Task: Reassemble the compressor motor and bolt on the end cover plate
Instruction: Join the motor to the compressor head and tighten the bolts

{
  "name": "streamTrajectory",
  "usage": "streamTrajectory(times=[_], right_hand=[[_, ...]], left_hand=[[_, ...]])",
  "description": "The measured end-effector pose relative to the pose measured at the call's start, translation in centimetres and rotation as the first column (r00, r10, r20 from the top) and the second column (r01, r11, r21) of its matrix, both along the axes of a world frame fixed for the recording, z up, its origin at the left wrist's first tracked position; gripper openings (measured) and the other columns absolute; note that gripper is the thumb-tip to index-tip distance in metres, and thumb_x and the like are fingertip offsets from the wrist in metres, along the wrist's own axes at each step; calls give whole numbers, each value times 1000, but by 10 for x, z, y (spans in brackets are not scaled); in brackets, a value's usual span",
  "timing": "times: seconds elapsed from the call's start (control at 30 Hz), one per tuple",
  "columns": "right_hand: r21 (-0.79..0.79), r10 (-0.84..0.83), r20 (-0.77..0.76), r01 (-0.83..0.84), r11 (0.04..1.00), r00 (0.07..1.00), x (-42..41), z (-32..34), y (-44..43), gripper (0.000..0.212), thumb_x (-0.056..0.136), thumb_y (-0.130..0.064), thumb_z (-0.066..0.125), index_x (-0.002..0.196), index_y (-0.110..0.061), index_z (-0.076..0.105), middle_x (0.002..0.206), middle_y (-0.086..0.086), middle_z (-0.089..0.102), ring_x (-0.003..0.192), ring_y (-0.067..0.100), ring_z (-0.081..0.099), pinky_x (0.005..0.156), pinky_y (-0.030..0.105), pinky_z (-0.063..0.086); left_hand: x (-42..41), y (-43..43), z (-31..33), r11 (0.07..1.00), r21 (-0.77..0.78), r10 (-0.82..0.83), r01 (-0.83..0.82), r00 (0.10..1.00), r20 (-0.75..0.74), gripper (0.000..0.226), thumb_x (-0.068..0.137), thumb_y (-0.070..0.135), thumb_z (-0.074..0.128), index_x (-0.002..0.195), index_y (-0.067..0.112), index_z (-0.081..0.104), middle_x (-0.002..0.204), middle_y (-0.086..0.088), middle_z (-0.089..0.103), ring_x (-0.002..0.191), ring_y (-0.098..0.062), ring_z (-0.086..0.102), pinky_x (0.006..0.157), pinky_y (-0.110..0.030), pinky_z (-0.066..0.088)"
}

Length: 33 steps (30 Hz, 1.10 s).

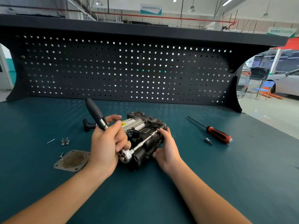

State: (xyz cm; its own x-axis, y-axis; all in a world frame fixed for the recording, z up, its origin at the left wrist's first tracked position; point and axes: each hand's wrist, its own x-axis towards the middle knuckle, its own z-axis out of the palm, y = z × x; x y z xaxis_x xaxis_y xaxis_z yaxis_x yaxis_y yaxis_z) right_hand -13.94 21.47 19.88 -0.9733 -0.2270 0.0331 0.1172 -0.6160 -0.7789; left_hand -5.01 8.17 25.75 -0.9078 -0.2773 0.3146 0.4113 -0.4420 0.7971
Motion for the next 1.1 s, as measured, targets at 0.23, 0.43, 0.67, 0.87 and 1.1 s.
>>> streamTrajectory(times=[0.23,0.43,0.67,0.87,1.1], right_hand=[[63,-37,40,34,997,999,-3,-3,5,12,95,-30,49,97,-36,60,96,-2,72,85,20,67,68,34,55],[149,-40,-21,42,988,999,-6,2,4,17,95,-31,52,111,-32,58,107,-1,70,94,21,66,67,34,55],[176,-78,-23,81,981,997,-5,3,3,39,95,-26,54,132,-25,46,117,6,64,100,27,63,64,35,55],[243,-81,-28,85,966,996,-7,5,7,33,97,-30,47,130,-31,46,122,-2,63,106,22,64,79,43,56],[812,-222,-408,463,354,885,-4,17,30,51,89,-48,52,133,-21,52,127,1,59,112,24,58,94,35,48]], left_hand=[[3,15,6,931,-363,-89,47,991,-100,20,94,-6,38,89,9,51,39,8,26,31,-8,20,37,-15,30],[4,8,12,731,-682,-194,-3,958,-212,19,91,-2,48,87,15,53,37,11,38,33,-2,33,41,-16,35],[9,1,24,384,-923,-333,-13,931,-152,25,91,0,53,85,24,56,51,21,53,47,6,46,53,-6,36],[12,-42,30,973,119,-206,196,975,79,13,85,7,48,78,15,55,40,11,23,27,-2,20,30,-13,24],[29,-95,-5,967,99,-253,234,865,432,22,63,13,66,84,9,61,38,10,22,27,1,10,25,-10,18]])
